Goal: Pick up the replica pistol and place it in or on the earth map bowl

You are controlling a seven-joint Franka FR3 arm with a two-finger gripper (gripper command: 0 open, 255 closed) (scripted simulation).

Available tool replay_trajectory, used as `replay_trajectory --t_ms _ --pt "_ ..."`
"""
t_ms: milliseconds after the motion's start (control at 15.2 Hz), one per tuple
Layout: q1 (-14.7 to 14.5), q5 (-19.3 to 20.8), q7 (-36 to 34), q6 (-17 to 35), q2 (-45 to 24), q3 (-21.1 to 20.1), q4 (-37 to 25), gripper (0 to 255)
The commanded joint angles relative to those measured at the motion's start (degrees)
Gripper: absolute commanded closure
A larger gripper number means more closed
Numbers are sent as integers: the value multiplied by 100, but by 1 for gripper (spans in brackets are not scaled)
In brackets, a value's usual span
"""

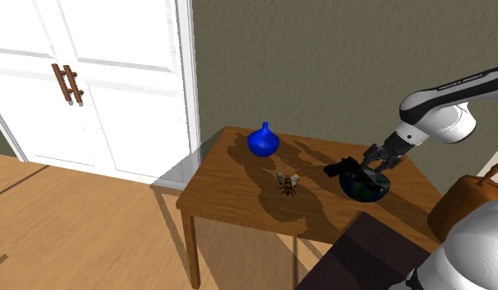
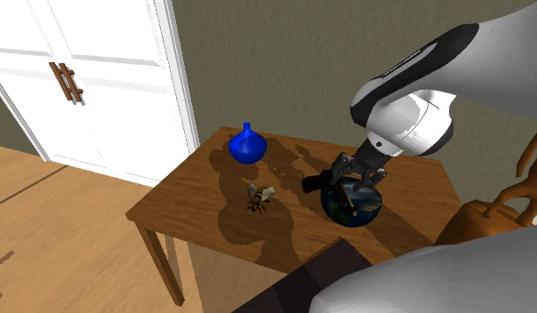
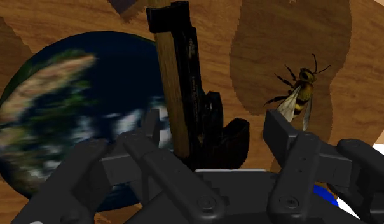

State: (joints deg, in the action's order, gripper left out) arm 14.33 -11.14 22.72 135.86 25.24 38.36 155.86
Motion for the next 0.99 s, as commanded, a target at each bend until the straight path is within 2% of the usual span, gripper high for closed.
replay_trajectory --t_ms 0,198,462,924 --pt "3 3 -1 0 0 1 3 0" --pt "-3 -3 2 4 -8 3 -1 0" --pt "420 422 -287 -869 531 -195 -349 0" --pt "420 422 -287 -869 531 -195 -349 0"
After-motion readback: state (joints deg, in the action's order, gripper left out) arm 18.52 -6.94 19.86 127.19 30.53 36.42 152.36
